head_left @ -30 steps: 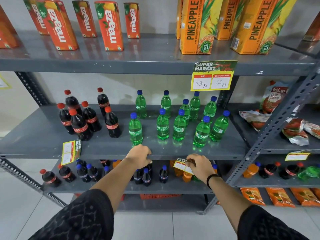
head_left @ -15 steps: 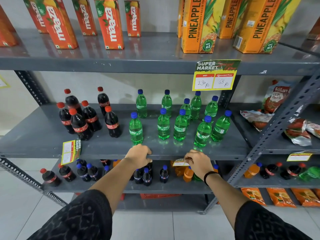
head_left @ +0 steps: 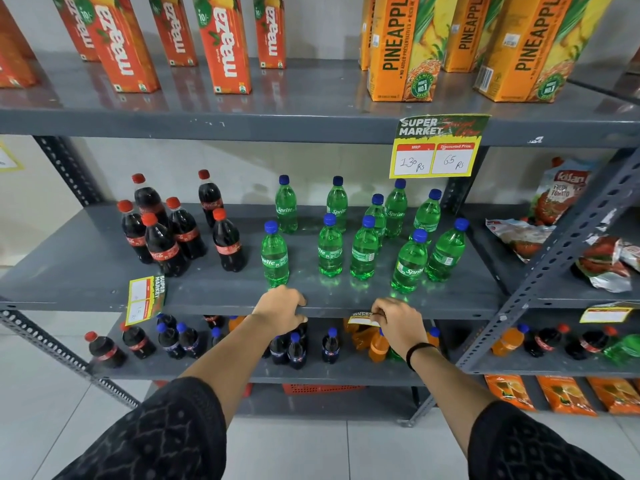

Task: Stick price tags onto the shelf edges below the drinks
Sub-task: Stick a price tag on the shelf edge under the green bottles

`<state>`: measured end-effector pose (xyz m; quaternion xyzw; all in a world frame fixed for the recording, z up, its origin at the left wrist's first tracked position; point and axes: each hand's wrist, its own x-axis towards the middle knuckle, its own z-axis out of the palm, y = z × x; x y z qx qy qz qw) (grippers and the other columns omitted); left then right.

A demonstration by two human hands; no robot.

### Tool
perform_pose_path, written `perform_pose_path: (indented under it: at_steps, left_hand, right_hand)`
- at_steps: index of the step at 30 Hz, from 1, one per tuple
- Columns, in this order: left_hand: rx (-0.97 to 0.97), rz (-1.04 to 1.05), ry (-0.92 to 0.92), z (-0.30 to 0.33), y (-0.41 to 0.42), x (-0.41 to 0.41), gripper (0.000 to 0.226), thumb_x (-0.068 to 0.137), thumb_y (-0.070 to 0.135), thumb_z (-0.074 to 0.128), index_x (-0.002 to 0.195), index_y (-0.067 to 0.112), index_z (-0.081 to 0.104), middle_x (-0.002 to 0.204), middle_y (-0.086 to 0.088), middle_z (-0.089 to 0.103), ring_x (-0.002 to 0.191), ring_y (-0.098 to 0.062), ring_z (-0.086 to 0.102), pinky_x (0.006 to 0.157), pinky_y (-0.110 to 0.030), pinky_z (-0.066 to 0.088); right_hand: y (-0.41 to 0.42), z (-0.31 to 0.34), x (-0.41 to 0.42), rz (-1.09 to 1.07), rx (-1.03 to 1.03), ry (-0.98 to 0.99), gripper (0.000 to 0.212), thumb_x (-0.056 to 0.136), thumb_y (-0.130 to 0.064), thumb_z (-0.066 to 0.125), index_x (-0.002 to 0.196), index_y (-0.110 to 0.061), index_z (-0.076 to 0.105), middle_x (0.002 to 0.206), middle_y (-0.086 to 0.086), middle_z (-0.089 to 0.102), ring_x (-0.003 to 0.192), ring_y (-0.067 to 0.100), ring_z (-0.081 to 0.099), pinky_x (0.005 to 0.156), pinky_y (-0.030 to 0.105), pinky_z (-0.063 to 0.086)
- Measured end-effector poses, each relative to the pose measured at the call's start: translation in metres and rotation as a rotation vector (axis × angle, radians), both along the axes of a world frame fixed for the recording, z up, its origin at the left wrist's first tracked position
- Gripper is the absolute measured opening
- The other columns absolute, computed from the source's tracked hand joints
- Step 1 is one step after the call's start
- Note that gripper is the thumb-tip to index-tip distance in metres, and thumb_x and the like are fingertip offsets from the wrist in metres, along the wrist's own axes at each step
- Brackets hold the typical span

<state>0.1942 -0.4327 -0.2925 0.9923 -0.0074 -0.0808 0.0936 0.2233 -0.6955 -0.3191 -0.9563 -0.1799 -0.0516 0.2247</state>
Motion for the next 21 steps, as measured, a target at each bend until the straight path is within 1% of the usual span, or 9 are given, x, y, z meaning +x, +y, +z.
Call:
perform_pose_path:
  at_steps: [6,9,11,14,17,19,21]
  left_hand:
    - [0.015,-0.009,0.002,0.001,-0.001,0.0,0.044,0.087,0.036,0.064,0.128,0.02,0.06,0.117,-0.009,0.066,0.107,-0.033,0.06,0.089,-0.037,0.05]
    - [0.023,-0.019,-0.003,0.0,-0.001,-0.001,0.044,0.086,0.037,0.064,0.127,0.02,0.06,0.116,-0.01,0.066,0.106,-0.034,0.06,0.088,-0.038,0.05]
    - [0.028,-0.022,-0.004,-0.001,-0.001,-0.001,0.045,0.087,0.037,0.064,0.128,0.02,0.06,0.116,-0.011,0.066,0.106,-0.035,0.06,0.088,-0.039,0.051]
    - [0.026,-0.03,-0.004,-0.003,0.001,0.0,0.045,0.086,0.038,0.064,0.128,0.02,0.059,0.116,-0.01,0.066,0.106,-0.035,0.06,0.088,-0.039,0.05]
    - [0.024,-0.045,-0.002,-0.003,0.002,0.001,0.045,0.087,0.037,0.064,0.128,0.02,0.059,0.114,-0.01,0.067,0.105,-0.034,0.06,0.087,-0.038,0.05]
    - [0.029,-0.056,0.002,-0.001,0.002,0.0,0.046,0.087,0.037,0.064,0.129,0.02,0.058,0.116,-0.01,0.066,0.105,-0.034,0.06,0.087,-0.038,0.05]
    - [0.037,-0.07,0.023,0.0,0.001,-0.001,0.047,0.088,0.036,0.062,0.132,0.02,0.055,0.122,-0.01,0.064,0.109,-0.034,0.059,0.089,-0.039,0.05]
  right_hand:
    - [0.005,-0.001,0.003,-0.009,0.022,-0.001,0.005,0.087,-0.013,0.064,0.083,-0.013,0.061,0.087,0.001,0.066,0.085,0.023,0.058,0.066,0.034,0.047]
    - [0.008,-0.003,0.001,-0.034,0.027,-0.037,0.006,0.087,-0.011,0.064,0.083,-0.012,0.059,0.091,0.002,0.059,0.084,0.023,0.057,0.065,0.04,0.051]
    - [0.009,-0.005,-0.002,-0.056,0.015,-0.069,0.007,0.087,-0.012,0.065,0.085,-0.012,0.058,0.093,0.002,0.055,0.085,0.022,0.055,0.062,0.041,0.053]
    - [0.01,-0.01,-0.004,-0.076,-0.058,-0.111,0.005,0.089,-0.013,0.061,0.094,-0.014,0.06,0.099,0.003,0.058,0.094,0.023,0.054,0.061,0.041,0.054]
    - [0.013,-0.012,-0.005,-0.088,-0.084,-0.115,0.01,0.091,-0.014,0.057,0.101,-0.014,0.061,0.105,0.003,0.059,0.099,0.024,0.054,0.064,0.04,0.055]
    - [0.014,-0.011,-0.006,-0.097,-0.064,-0.095,0.01,0.09,-0.014,0.059,0.1,-0.015,0.061,0.104,0.002,0.059,0.099,0.023,0.054,0.065,0.041,0.055]
    - [0.013,-0.007,-0.005,-0.106,-0.05,-0.07,0.009,0.088,-0.017,0.065,0.096,-0.016,0.062,0.101,0.0,0.059,0.1,0.021,0.053,0.067,0.04,0.055]
